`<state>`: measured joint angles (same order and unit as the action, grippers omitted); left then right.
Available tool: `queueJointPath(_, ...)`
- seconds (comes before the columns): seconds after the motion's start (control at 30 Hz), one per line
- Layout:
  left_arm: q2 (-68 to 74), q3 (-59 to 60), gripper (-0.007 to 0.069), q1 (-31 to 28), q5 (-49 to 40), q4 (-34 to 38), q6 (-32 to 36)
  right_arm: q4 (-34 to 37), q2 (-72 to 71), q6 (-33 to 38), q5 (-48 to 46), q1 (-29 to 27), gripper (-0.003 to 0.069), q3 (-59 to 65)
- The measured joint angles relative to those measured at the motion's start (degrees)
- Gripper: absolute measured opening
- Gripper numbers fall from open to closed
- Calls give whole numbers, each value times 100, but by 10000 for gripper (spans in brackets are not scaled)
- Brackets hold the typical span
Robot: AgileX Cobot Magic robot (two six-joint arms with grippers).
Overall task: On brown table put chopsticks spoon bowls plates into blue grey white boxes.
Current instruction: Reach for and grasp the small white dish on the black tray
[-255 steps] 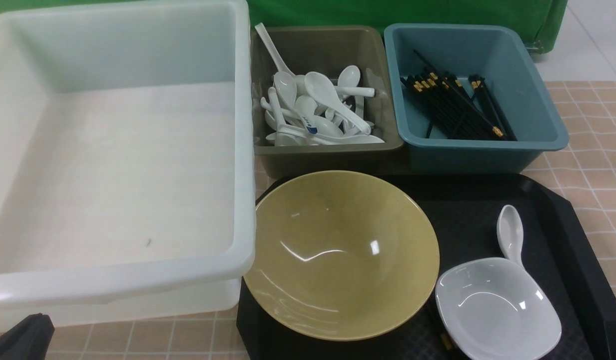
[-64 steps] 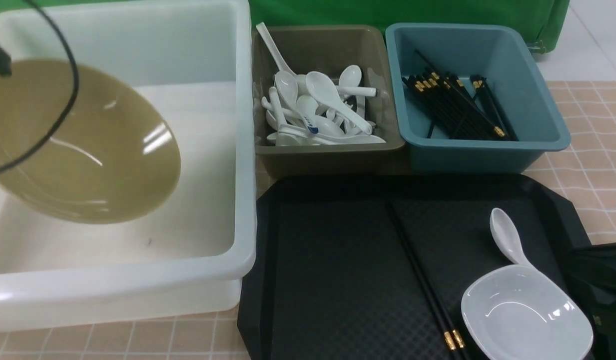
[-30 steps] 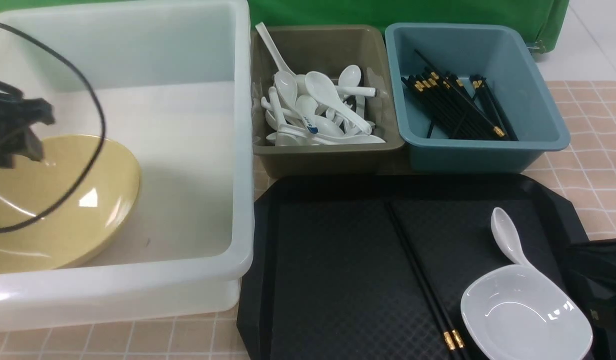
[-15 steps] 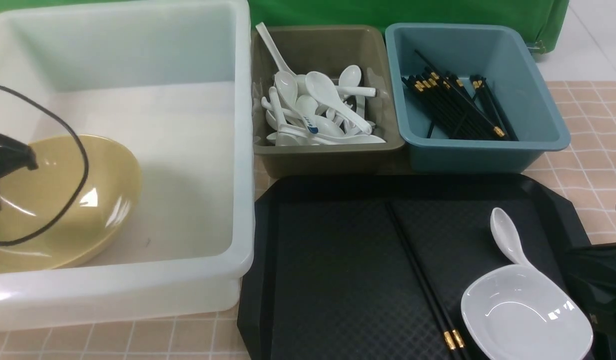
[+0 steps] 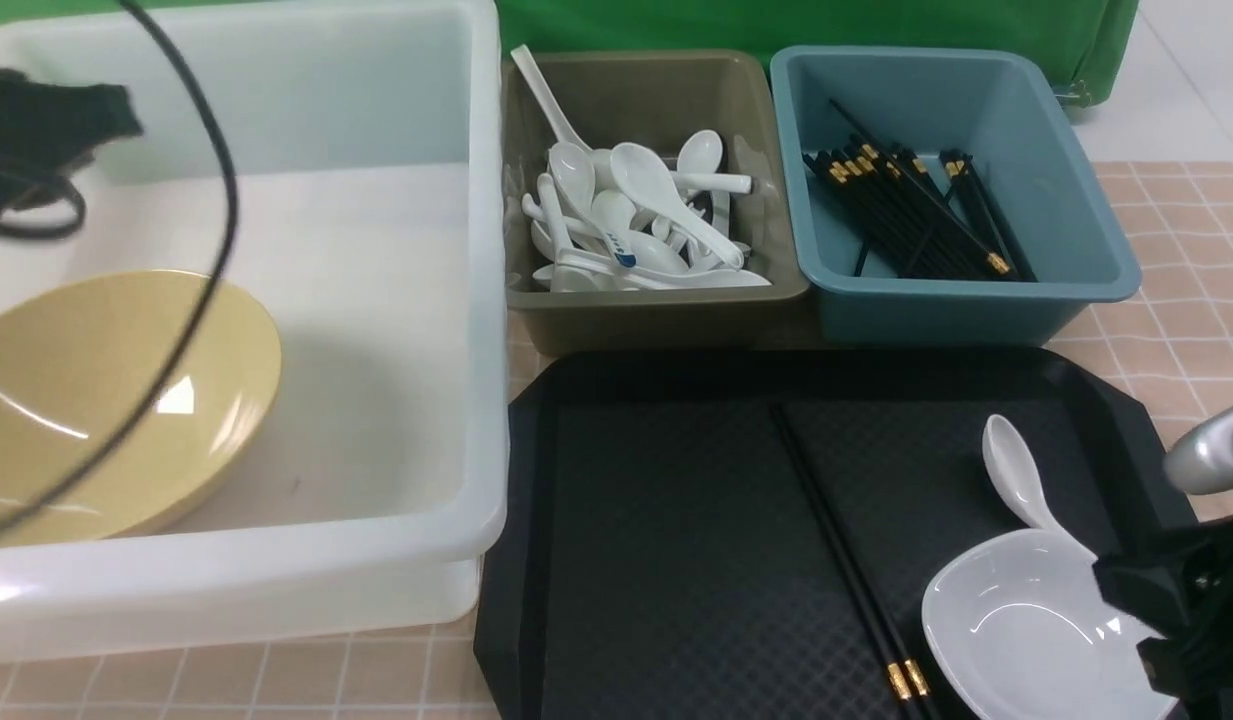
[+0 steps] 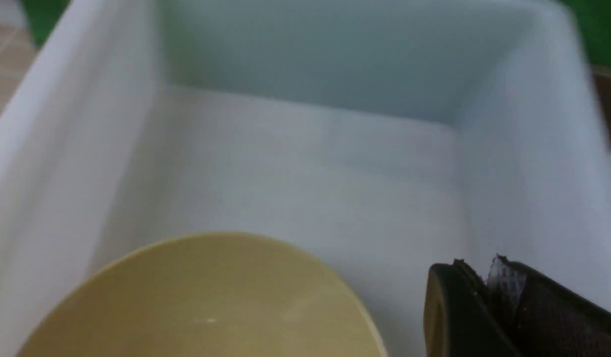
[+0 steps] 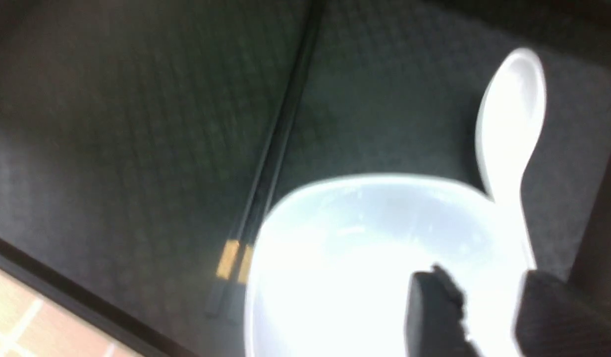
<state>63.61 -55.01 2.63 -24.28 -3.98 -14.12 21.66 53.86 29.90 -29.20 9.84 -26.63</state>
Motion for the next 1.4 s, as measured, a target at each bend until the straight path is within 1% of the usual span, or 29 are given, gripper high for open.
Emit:
queueJointPath(0.03,-428,211,59,281,5,42,165,-130,210,-66,-24,0,377,-42)
queueJointPath(0.07,-781,424,59,539,5,53,328,-219,362,-125,-90,0,403,-108)
queueJointPath(0.13,-1297,717,59,846,-43,29,629,-408,645,-169,-182,0,437,-267)
queueJointPath(0.2,-1926,1054,59,1060,-200,-114,985,-663,913,-308,-194,0,456,-490)
queueJointPath(0.27,-2482,1279,59,1102,-310,-262,1145,-989,1146,-486,-172,0,459,-664)
queueJointPath(0.37,-3284,1709,59,1104,-447,-610,1188,-1520,1608,-941,-145,0,463,-883)
queueJointPath(0.43,-3516,1882,59,1104,-491,-731,1188,-1600,1762,-1018,-139,0,463,-911)
queueJointPath(0.57,-4347,2786,59,1104,-690,-1179,1083,-1692,2422,-1130,-95,0,463,-924)
queueJointPath(0.67,-4769,3268,59,1104,-343,-1337,728,-1703,2816,-1340,67,0,459,-924)
queueJointPath(0.7,-4799,3325,59,1104,-252,-1349,704,-1703,2838,-1402,96,0,458,-924)
queueJointPath(0.77,-5131,3551,59,1104,233,-1496,492,-1703,3039,-1813,237,0,422,-935)
queueJointPath(0.8,-5187,3600,59,1104,319,-1528,464,-1703,3063,-1843,257,0,411,-935)
queueJointPath(0.83,-5404,3715,59,1104,605,-1634,340,-1691,3126,-2035,257,0,353,-962)
queueJointPath(0.87,-5500,3760,59,1109,669,-1689,297,-1685,3126,-2087,196,0,312,-988)
queueJointPath(0.9,-5517,3767,59,1109,669,-1696,284,-1684,3126,-2094,163,0,293,-994)
queueJointPath(0.93,-5626,3813,59,1109,699,-1767,249,-1643,3091,-2129,-42,0,236,-1084)
queueJointPath(1.0,-5663,3826,59,1109,712,-1806,249,-1631,3032,-2129,-205,0,220,-1150)
queueJointPath(1.03,-5690,3838,59,1109,733,-1835,249,-1620,2886,-2108,-488,0,190,-1241)
queueJointPath(1.1,-5709,3843,59,1109,749,-1841,249,-1620,2637,-2070,-792,0,146,-1362)
queueJointPath(1.13,-5709,3843,59,1109,750,-1848,245,-1620,2555,-2065,-849,0,136,-1400)
queueJointPath(1.2,-5709,3843,59,1109,756,-1848,245,-1620,2262,-2054,-1119,0,85,-1591)
queueJointPath(1.4,-5709,3849,59,1109,774,-1864,245,-1636,1703,-2037,-1445,0,76,-2074)
